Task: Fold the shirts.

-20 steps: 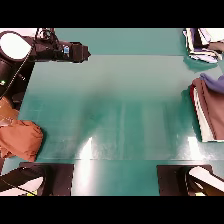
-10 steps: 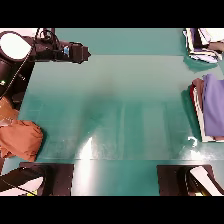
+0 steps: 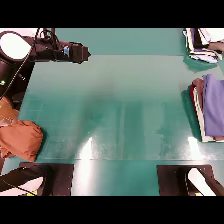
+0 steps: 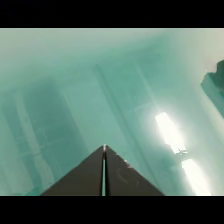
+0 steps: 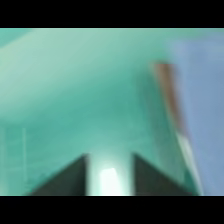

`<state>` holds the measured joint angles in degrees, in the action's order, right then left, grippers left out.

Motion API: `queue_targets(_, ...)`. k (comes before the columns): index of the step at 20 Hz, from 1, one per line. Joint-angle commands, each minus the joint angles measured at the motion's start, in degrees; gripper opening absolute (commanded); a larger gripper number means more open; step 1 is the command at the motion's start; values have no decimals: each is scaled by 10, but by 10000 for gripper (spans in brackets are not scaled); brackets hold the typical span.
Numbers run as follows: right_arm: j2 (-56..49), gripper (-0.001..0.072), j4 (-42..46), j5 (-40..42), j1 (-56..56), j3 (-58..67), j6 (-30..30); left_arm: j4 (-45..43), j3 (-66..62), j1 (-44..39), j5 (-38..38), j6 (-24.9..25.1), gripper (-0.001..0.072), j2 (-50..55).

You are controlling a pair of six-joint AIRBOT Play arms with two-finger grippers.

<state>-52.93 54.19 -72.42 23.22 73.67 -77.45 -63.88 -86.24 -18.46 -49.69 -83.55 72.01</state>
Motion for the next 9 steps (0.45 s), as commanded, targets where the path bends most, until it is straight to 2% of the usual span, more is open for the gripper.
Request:
queue_targets(1,0,20,0,59,-136,28,0,0,0,0,2,0,25,0)
queue_targets(4,0,19,0,74,-181,33,5,0,0,0,2,0,25,0)
queue_targets(9,0,18,0,72,-174,33,5,0,0,0,2,0,25,0)
